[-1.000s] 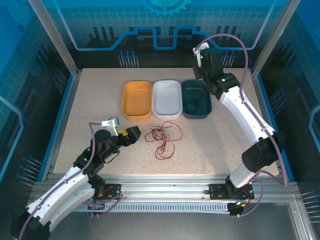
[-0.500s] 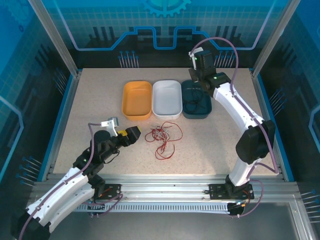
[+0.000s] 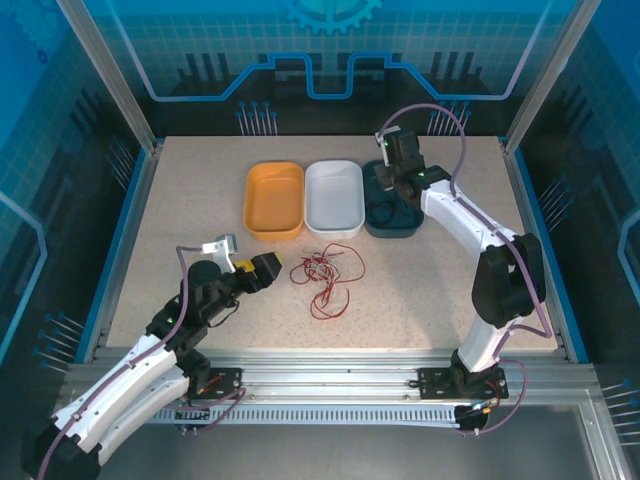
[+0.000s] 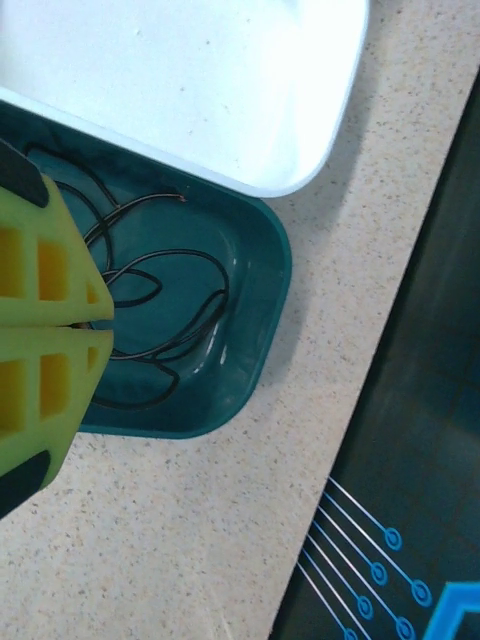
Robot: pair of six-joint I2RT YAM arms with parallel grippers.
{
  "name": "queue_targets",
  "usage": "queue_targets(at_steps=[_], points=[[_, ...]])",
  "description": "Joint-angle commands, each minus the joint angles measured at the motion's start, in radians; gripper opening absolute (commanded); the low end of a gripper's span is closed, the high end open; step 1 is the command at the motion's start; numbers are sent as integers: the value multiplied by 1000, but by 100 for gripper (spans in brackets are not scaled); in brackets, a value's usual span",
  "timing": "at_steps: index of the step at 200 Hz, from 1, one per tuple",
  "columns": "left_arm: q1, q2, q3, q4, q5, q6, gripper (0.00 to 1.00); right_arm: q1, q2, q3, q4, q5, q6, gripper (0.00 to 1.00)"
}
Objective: Untangle the cables
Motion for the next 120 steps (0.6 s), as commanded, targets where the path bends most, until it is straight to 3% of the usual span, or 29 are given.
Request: queue_targets(at_steps=[1, 63, 120], points=[[8, -4, -15, 1, -12, -4, 99, -10, -15, -30, 65, -22, 31, 0], [8, -2, -20, 1, -14, -2, 99, -12, -16, -156, 94, -45, 102, 0], [8, 14, -19, 14, -9, -6, 99, -20, 54, -170, 66, -70, 148, 0]])
